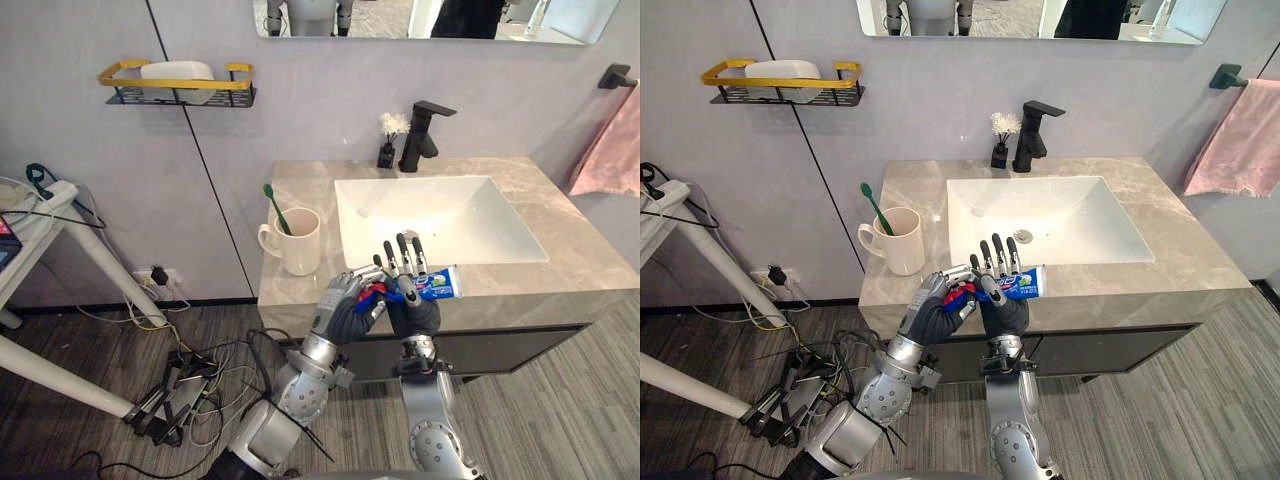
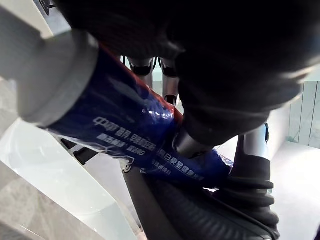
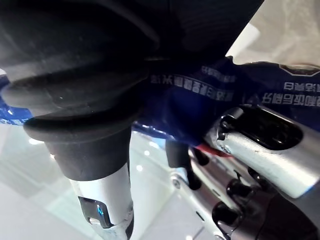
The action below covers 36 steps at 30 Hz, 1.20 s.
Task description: Organize washtable
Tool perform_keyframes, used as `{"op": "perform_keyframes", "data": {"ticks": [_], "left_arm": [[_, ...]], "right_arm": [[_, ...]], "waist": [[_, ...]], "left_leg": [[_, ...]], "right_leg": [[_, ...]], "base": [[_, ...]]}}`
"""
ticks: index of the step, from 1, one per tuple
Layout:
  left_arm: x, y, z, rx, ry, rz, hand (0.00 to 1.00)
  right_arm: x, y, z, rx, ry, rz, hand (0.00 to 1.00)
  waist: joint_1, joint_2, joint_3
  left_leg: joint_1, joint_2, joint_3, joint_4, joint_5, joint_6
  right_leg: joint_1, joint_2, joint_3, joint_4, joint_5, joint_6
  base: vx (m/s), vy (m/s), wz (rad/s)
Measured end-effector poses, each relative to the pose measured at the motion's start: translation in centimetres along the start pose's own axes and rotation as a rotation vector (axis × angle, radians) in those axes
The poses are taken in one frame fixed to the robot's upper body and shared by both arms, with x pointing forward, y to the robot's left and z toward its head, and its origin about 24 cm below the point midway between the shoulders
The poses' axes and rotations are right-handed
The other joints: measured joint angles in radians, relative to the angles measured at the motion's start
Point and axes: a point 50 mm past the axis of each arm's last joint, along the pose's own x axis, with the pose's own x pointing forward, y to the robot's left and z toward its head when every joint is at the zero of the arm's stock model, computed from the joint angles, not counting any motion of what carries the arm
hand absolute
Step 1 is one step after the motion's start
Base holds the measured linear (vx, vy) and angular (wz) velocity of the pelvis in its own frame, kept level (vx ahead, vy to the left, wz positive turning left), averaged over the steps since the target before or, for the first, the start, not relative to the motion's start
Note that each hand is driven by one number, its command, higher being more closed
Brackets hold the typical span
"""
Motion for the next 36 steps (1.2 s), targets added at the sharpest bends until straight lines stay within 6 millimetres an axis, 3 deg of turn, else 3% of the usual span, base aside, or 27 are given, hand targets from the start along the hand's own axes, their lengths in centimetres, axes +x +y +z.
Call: {"op": "perform_keyframes", "data": {"ticks": [6,7,30,31,36], "left_arm": [[-0.2,-0.3,-0.3,0.0,0.012,-0.01,1.0],[-0.2,-0.3,-0.4,-0.002,0.015,-0.01,1.0],[-0.6,-0.6,-0.6,0.002,0.018,-0.032,1.0],[-0.6,-0.6,-0.6,0.002,0.019,-0.032,0.0],[-0.8,-0.8,-1.0,0.003,0.037,-0.044,0.0]], "right_arm": [[-0.2,-0.4,-0.1,-0.023,0.044,0.005,0.0],[-0.3,-0.4,-0.2,-0.026,0.047,0.004,1.0],[0.0,-0.5,-0.2,-0.01,0.032,-0.034,1.0],[0.0,-0.5,-0.2,-0.008,0.032,-0.036,1.0],[0.3,-0.8,0.4,-0.046,0.001,-0.056,1.0]], "waist": [[0.001,-0.003,-0.002],[0.001,-0.004,-0.003],[0.001,-0.026,-0.027],[0.0,-0.027,-0.028],[0.001,-0.027,-0.03]], "left_leg": [[0.0,0.0,-0.007,0.002,0.001,0.002],[0.0,0.0,-0.008,0.002,0.002,0.002],[-0.006,0.001,-0.003,0.002,0.007,0.005],[-0.005,0.001,-0.002,0.002,0.007,0.005],[-0.003,0.001,0.0,0.002,0.007,0.005]], "right_leg": [[-0.002,0.0,-0.006,0.012,-0.008,-0.002],[-0.002,0.0,-0.006,0.013,-0.008,-0.002],[-0.015,0.001,-0.001,0.019,-0.009,-0.004],[-0.016,0.001,0.0,0.021,-0.009,-0.004],[-0.016,0.0,0.002,0.022,-0.009,-0.004]], "base": [[-0.02,-0.001,0.03],[0.0,0.0,0.0],[0.0,0.0,-0.01],[0.0,0.0,-0.04],[0.0,0.0,-0.01]]}}
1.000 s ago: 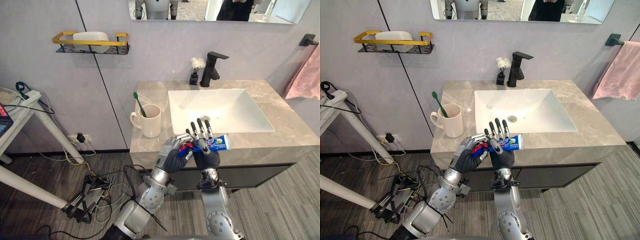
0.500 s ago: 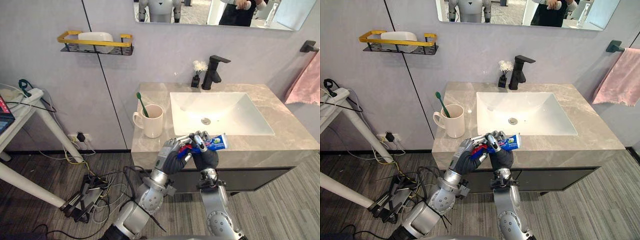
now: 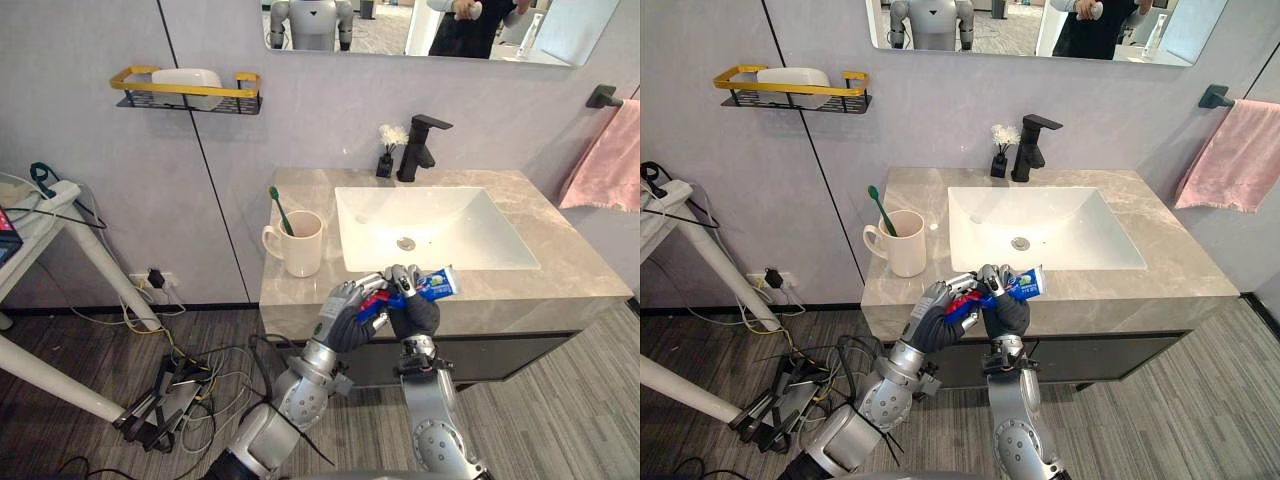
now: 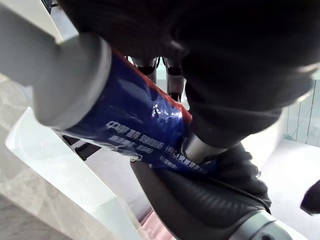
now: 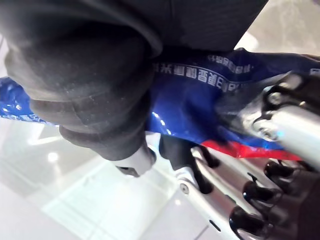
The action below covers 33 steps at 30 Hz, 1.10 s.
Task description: Organize washtable
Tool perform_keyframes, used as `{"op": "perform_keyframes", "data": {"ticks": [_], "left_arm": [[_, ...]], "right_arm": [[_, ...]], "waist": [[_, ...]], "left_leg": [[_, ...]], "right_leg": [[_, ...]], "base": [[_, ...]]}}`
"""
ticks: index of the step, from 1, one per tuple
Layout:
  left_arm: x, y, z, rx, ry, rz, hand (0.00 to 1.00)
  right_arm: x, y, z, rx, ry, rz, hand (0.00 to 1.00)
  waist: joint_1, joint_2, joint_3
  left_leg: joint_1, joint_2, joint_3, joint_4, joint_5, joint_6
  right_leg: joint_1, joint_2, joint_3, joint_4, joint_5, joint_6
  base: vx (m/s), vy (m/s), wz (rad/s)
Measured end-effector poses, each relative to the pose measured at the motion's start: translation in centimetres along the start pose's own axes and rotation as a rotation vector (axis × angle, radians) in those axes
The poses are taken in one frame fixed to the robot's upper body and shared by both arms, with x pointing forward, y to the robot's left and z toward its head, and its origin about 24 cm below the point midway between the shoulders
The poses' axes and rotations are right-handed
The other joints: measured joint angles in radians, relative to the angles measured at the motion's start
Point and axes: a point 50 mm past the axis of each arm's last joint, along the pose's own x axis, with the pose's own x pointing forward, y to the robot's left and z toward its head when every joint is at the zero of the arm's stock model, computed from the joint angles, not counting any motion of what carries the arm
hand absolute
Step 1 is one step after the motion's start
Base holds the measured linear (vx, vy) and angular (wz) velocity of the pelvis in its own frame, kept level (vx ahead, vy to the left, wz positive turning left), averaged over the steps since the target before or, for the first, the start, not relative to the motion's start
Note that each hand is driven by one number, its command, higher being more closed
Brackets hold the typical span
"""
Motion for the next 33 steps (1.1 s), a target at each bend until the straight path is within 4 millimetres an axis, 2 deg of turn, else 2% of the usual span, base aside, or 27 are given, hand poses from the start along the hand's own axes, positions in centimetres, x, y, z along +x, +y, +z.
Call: {"op": "perform_keyframes", "data": {"ticks": [3,5,8,10,14,16,20,23,25,27,29,30,33], "left_arm": [[-0.4,0.0,-0.4,-0.001,0.032,0.005,0.0],[-0.8,0.7,-1.3,0.003,0.09,0.049,0.0],[-1.1,2.8,-2.7,0.038,0.163,0.152,0.0],[-1.3,4.0,-3.0,0.06,0.185,0.21,0.0],[-1.5,6.8,-1.8,0.074,0.152,0.371,0.0],[-1.5,7.5,-1.5,0.064,0.147,0.435,0.0],[-1.6,9.3,-0.8,0.072,0.131,0.555,0.0],[-2.8,11.3,-1.0,0.121,0.161,0.676,0.0],[-3.8,12.8,-1.4,0.168,0.204,0.768,0.0],[-4.3,13.5,-1.7,0.192,0.224,0.807,0.0],[-5.5,14.4,-2.2,0.234,0.271,0.865,0.0],[-5.9,14.5,-2.4,0.245,0.291,0.875,0.0],[-8.0,14.6,-3.4,0.274,0.409,0.895,0.0]], "right_arm": [[0.4,0.0,0.9,-0.017,-0.064,-0.01,1.0],[0.6,0.4,2.4,-0.034,-0.144,0.0,1.0],[0.8,0.0,5.4,-0.091,-0.289,-0.03,1.0],[0.4,-0.8,6.4,-0.134,-0.336,-0.072,1.0],[-0.7,-2.5,7.7,-0.175,-0.394,-0.182,1.0],[-0.9,-2.7,7.9,-0.197,-0.408,-0.195,1.0],[-1.0,-1.6,9.4,-0.237,-0.476,-0.158,1.0],[-0.9,-1.5,10.4,-0.288,-0.517,-0.152,1.0],[0.1,-0.9,11.5,-0.296,-0.573,-0.117,1.0],[1.0,-0.2,12.9,-0.315,-0.63,-0.073,1.0],[2.7,1.7,15.2,-0.38,-0.729,0.026,1.0],[3.1,2.2,15.7,-0.387,-0.753,0.05,1.0],[4.9,4.9,18.8,-0.463,-0.885,0.161,1.0]], "waist": [[-0.002,0.002,-0.001],[-0.002,0.004,-0.003],[0.001,0.006,-0.004],[0.001,0.006,-0.004],[-0.002,0.013,-0.004],[-0.001,0.018,-0.004],[0.001,0.031,-0.001],[0.003,0.031,0.001],[0.009,0.03,0.003],[0.027,0.027,0.005],[0.035,0.015,0.014],[0.039,0.01,0.017],[0.08,-0.023,0.036]], "left_leg": [[0.0,0.0,0.001,0.0,0.0,0.0],[0.0,0.0,0.001,0.0,0.0,0.0],[0.002,0.0,0.001,0.0,0.0,0.0],[0.003,0.0,0.0,0.0,0.0,0.0],[0.004,0.0,0.001,0.0,-0.001,0.0],[0.004,0.0,0.001,-0.001,-0.001,0.0],[0.007,0.0,-0.002,-0.001,-0.001,0.0],[0.021,0.0,-0.003,-0.008,-0.001,-0.001],[0.021,0.0,-0.004,-0.01,-0.001,-0.001],[0.021,0.0,-0.006,-0.012,-0.001,0.0],[0.019,-0.002,-0.027,-0.014,0.0,-0.001],[0.019,-0.002,-0.031,-0.014,0.0,-0.002],[0.005,-0.001,-0.054,-0.017,0.005,-0.007]], "right_leg": [[0.0,0.0,0.0,-0.001,0.0,0.0],[0.0,0.0,0.001,-0.001,0.0,0.0],[0.002,0.0,0.0,-0.001,0.0,0.0],[0.003,0.0,-0.001,-0.001,0.0,0.0],[0.004,0.0,-0.001,-0.001,0.0,0.0],[0.005,0.0,-0.001,-0.001,0.0,0.0],[0.011,0.0,-0.005,-0.002,0.0,0.0],[0.026,0.0,-0.006,-0.008,0.0,0.0],[0.026,0.0,-0.007,-0.008,0.0,0.0],[0.026,0.0,-0.008,-0.008,0.0,0.0],[0.036,0.0,-0.029,-0.01,0.0,0.0],[0.037,0.001,-0.032,-0.01,0.0,0.0],[0.039,0.003,-0.055,-0.011,0.0,0.0]], "base": [[0.0,0.0,0.0],[0.0,0.0,0.0],[0.0,0.0,0.0],[0.0,0.0,0.0],[0.0,0.0,0.0],[0.0,0.0,0.0],[0.0,0.0,0.01],[0.0,0.0,0.0],[0.0,0.0,0.0],[0.0,0.0,0.04],[0.0,-0.008,0.23],[0.0,-0.011,0.19],[0.0,-0.021,0.2]]}}
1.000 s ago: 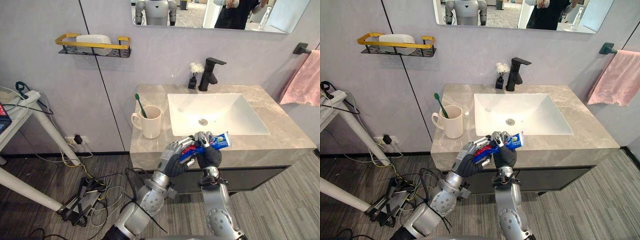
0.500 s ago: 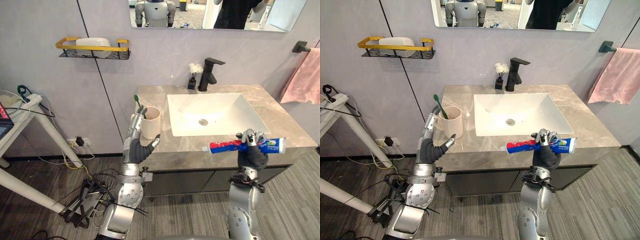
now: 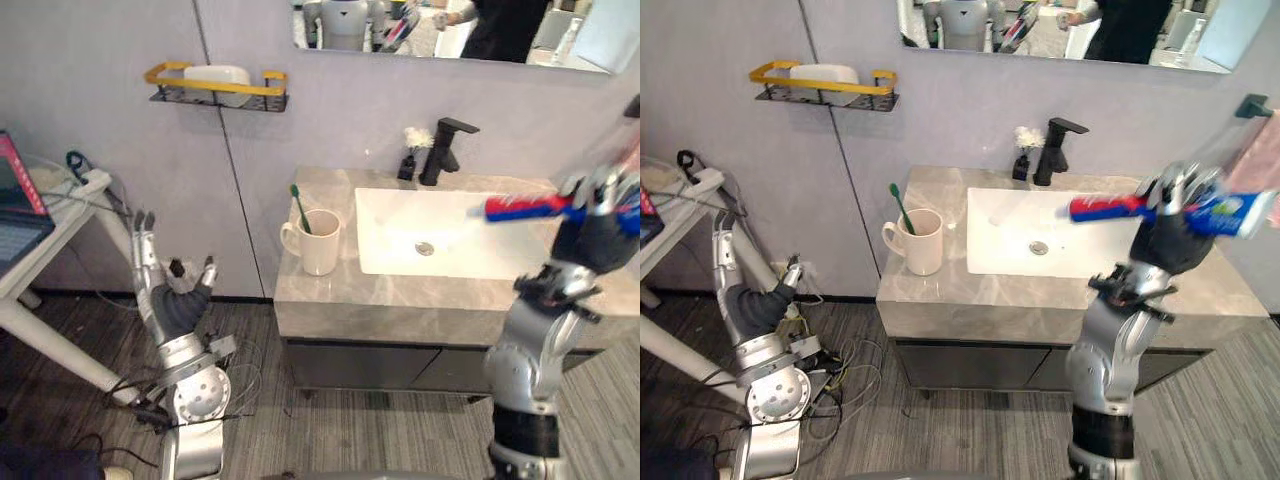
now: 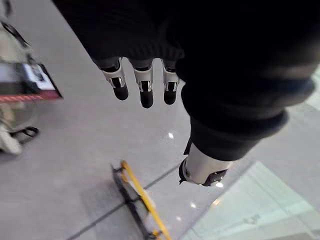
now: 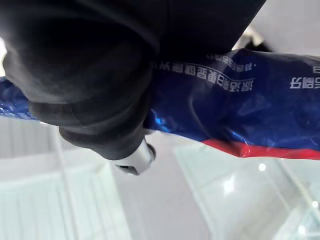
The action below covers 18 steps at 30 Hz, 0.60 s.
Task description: Organize washtable
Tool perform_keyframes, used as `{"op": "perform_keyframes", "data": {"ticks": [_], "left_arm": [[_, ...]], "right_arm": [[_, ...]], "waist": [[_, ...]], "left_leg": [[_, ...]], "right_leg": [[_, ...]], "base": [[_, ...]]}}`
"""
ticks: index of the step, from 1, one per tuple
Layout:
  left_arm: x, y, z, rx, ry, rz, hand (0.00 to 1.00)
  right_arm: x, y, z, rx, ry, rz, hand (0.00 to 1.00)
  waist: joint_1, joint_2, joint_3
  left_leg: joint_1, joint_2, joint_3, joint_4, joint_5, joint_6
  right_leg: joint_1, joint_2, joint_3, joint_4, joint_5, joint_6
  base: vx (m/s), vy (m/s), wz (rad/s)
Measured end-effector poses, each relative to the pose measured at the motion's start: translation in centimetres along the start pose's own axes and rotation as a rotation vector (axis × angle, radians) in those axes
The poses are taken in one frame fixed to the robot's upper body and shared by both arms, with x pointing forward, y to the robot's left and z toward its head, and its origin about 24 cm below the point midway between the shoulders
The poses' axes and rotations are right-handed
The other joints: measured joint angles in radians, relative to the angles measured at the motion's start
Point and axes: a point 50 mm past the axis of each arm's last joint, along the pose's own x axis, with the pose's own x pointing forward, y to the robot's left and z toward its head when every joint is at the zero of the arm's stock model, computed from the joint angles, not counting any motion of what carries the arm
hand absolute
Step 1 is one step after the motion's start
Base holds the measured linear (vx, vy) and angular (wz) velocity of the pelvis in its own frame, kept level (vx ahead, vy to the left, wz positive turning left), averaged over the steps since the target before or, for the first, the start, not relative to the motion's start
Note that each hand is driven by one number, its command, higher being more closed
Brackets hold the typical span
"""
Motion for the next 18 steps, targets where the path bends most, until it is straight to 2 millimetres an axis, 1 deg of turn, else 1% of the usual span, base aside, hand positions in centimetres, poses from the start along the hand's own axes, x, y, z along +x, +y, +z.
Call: {"op": "perform_keyframes", "data": {"ticks": [1,2,3,5,6,7,9,11,12,13,14,16,18], "left_arm": [[-0.2,0.0,-0.4,0.011,0.021,-0.004,0.0],[-1.1,0.2,-1.9,0.055,0.092,-0.024,0.0],[-2.1,-0.1,-3.4,0.089,0.159,-0.064,0.0],[-3.1,-0.5,-4.8,0.119,0.229,-0.109,0.0],[-4.4,-0.7,-6.2,0.147,0.308,-0.159,0.0],[-4.9,-0.8,-6.6,0.155,0.337,-0.18,0.0],[-7.5,-0.9,-8.6,0.199,0.457,-0.27,0.0],[-8.7,-1.0,-9.6,0.212,0.522,-0.32,0.0],[-9.9,-1.2,-10.6,0.206,0.594,-0.361,0.0],[-10.4,-1.2,-11.0,0.211,0.622,-0.375,0.0],[-11.3,-1.3,-11.7,0.203,0.683,-0.406,0.0],[-12.5,-1.4,-12.6,0.202,0.747,-0.453,0.0],[-13.7,-1.2,-13.6,0.225,0.804,-0.506,0.0]], "right_arm": [[0.7,0.1,0.1,-0.007,-0.017,0.013,1.0],[2.5,0.3,-0.2,-0.021,-0.038,0.039,1.0],[3.7,0.4,-0.3,-0.035,-0.047,0.051,1.0],[4.7,0.4,-0.4,-0.05,-0.049,0.06,1.0],[5.6,0.5,-0.4,-0.062,-0.05,0.073,1.0],[5.9,0.6,-0.5,-0.06,-0.05,0.077,1.0],[6.8,1.5,-1.0,-0.016,-0.026,0.102,1.0],[7.2,2.0,-1.4,0.005,0.003,0.124,1.0],[7.4,2.5,-1.8,0.029,0.036,0.152,1.0],[7.5,2.7,-2.0,0.035,0.047,0.163,1.0],[7.6,3.0,-2.5,0.039,0.079,0.179,1.0],[7.5,3.2,-3.1,0.022,0.127,0.212,1.0],[7.3,3.6,-4.0,0.026,0.189,0.249,1.0]], "waist": [[0.005,-0.008,0.004],[0.015,-0.023,0.012],[0.025,-0.033,0.014],[0.032,-0.044,0.015],[0.051,-0.058,0.017],[0.058,-0.062,0.019],[0.061,-0.074,0.025],[0.064,-0.087,0.031],[0.066,-0.102,0.04],[0.068,-0.108,0.042],[0.073,-0.118,0.047],[0.082,-0.132,0.056],[0.084,-0.143,0.058]], "left_leg": [[-0.002,0.0,-0.004,-0.001,0.004,0.003],[-0.004,-0.002,-0.018,-0.009,0.012,0.003],[-0.003,-0.003,-0.035,-0.024,0.02,0.0],[-0.003,-0.004,-0.048,-0.039,0.031,0.001],[-0.002,-0.003,-0.057,-0.057,0.04,-0.001],[-0.002,-0.001,-0.058,-0.062,0.042,0.0],[0.0,0.002,-0.069,-0.064,0.043,0.0],[0.0,0.004,-0.071,-0.065,0.042,0.0],[-0.002,0.005,-0.071,-0.067,0.041,-0.003],[-0.004,0.006,-0.07,-0.068,0.04,-0.003],[-0.005,0.007,-0.068,-0.069,0.04,-0.003],[-0.006,0.007,-0.068,-0.069,0.04,-0.003],[-0.014,0.011,-0.068,-0.068,0.04,-0.004]], "right_leg": [[0.0,0.0,-0.004,0.0,0.0,0.0],[0.003,0.0,-0.016,0.002,0.0,0.0],[0.005,0.0,-0.034,0.004,0.0,0.0],[0.004,0.0,-0.042,0.005,0.0,0.0],[-0.001,0.001,-0.057,0.009,0.0,0.0],[-0.003,0.001,-0.058,0.012,0.0,0.0],[-0.004,0.001,-0.061,0.027,0.0,0.0],[-0.006,0.001,-0.063,0.032,0.0,0.0],[-0.012,0.001,-0.063,0.036,0.0,0.0],[-0.015,0.001,-0.063,0.037,0.0,0.0],[-0.02,0.001,-0.062,0.04,0.0,0.0],[-0.022,0.001,-0.062,0.041,0.001,0.0],[-0.036,0.004,-0.061,0.042,0.002,-0.001]], "base": [[0.01,-0.016,0.31],[0.0,-0.015,0.35],[-0.01,-0.016,0.37],[-0.01,-0.012,0.29],[-0.01,-0.013,0.2],[-0.01,-0.015,0.17],[-0.01,-0.003,0.12],[-0.01,0.002,0.04],[0.0,0.0,0.0],[-0.04,-0.005,-0.05],[-0.03,-0.004,-0.05],[-0.02,-0.003,-0.02],[0.0,0.0,0.0]]}}
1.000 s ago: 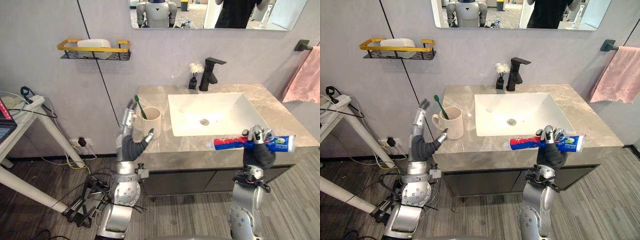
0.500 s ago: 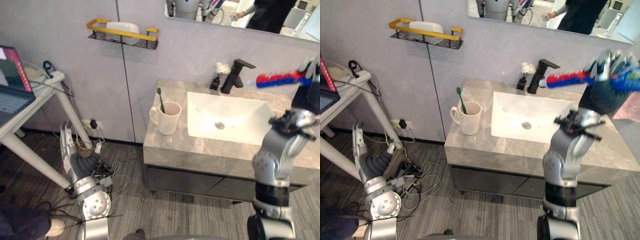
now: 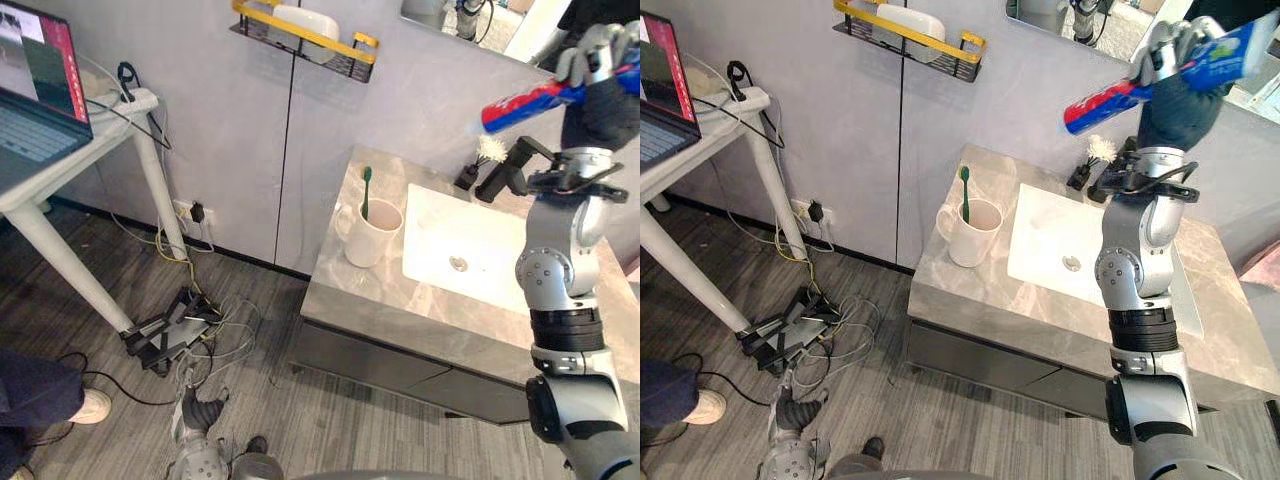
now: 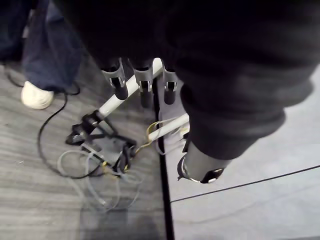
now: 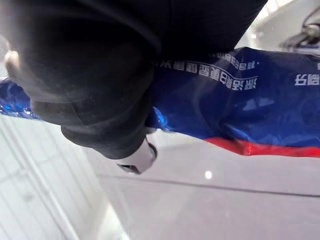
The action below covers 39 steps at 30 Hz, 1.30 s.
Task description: Organize washtable
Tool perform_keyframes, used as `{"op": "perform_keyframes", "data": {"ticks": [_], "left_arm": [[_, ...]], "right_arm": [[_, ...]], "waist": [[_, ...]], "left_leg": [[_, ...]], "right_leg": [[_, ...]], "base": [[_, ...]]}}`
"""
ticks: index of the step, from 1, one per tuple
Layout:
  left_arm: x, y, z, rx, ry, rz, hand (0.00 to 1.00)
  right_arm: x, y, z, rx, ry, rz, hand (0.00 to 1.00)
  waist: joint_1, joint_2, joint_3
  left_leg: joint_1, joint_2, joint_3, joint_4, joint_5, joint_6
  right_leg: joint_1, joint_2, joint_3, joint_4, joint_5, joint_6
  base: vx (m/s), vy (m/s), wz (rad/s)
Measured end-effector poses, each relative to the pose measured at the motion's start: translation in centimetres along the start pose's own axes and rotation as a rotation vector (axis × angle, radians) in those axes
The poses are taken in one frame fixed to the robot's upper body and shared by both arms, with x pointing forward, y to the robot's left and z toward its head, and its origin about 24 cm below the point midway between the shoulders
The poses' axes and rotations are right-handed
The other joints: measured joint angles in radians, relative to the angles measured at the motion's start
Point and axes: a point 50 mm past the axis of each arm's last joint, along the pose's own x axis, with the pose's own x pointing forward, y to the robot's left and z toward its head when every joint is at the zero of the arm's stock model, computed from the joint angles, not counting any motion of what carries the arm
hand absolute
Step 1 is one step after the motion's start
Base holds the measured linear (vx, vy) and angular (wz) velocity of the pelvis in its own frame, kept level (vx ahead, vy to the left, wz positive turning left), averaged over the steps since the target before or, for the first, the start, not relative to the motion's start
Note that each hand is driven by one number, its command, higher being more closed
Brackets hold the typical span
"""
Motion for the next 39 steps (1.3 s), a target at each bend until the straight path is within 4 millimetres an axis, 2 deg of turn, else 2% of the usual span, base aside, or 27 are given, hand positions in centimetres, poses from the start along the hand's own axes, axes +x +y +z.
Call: {"op": "perform_keyframes", "data": {"ticks": [2,5,9,13,20,27,33,39], "left_arm": [[0.5,0.1,-1.0,0.03,0.036,-0.027,0.0],[1.2,0.3,-3.5,0.09,0.138,-0.058,0.0],[0.9,0.8,-6.1,0.095,0.263,-0.078,0.0],[0.4,0.8,-7.8,0.055,0.363,-0.098,0.0],[0.5,0.9,-8.2,-0.077,0.426,-0.071,0.0],[1.3,0.6,-7.5,-0.141,0.424,-0.053,0.0],[1.9,0.9,-7.0,-0.141,0.399,-0.044,0.0],[1.9,1.0,-7.0,-0.156,0.398,-0.038,0.0]], "right_arm": [[0.2,0.5,-0.7,0.003,0.05,0.041,1.0],[0.5,1.4,-1.8,0.015,0.138,0.146,1.0],[0.2,2.0,-2.4,0.043,0.194,0.216,1.0],[-0.2,2.6,-3.0,0.04,0.233,0.262,1.0],[-0.5,3.7,-3.1,0.059,0.24,0.309,1.0],[-2.6,3.5,-3.7,0.075,0.291,0.314,1.0],[-2.8,3.5,-3.8,0.088,0.299,0.324,1.0],[-2.8,3.5,-3.8,0.108,0.302,0.315,1.0]], "waist": [[0.001,-0.007,0.009],[-0.001,-0.019,0.018],[-0.012,-0.037,0.037],[-0.024,-0.053,0.06],[-0.023,-0.055,0.078],[-0.024,-0.061,0.082],[-0.023,-0.09,0.106],[-0.021,-0.1,0.112]], "left_leg": [[-0.011,0.009,-0.001,0.002,0.001,-0.001],[-0.032,0.015,-0.008,0.017,0.005,0.002],[-0.041,0.014,-0.008,0.03,0.004,0.001],[-0.058,0.015,-0.008,0.033,-0.002,-0.006],[-0.082,0.028,-0.016,0.032,0.0,-0.008],[-0.1,0.035,-0.042,0.033,0.013,-0.016],[-0.101,0.039,-0.039,0.034,0.012,-0.016],[-0.107,0.042,-0.03,0.036,0.011,-0.018]], "right_leg": [[-0.004,0.008,0.0,-0.002,0.006,-0.003],[-0.019,0.016,-0.001,-0.009,0.007,-0.004],[-0.018,0.016,-0.001,-0.017,0.007,-0.004],[-0.034,0.016,0.002,-0.013,0.008,-0.005],[-0.055,0.029,0.002,-0.007,0.017,-0.018],[-0.055,0.036,-0.024,-0.022,0.016,-0.018],[-0.064,0.045,-0.021,-0.021,0.016,-0.018],[-0.075,0.047,-0.009,-0.018,0.018,-0.02]], "base": [[-0.01,-0.016,0.01],[-0.01,-0.025,0.03],[0.0,0.0,0.0],[-0.07,-0.004,-0.01],[-0.03,-0.008,0.0],[0.01,-0.019,0.1],[-0.01,-0.003,-0.01],[-0.02,-0.005,-0.05]]}}
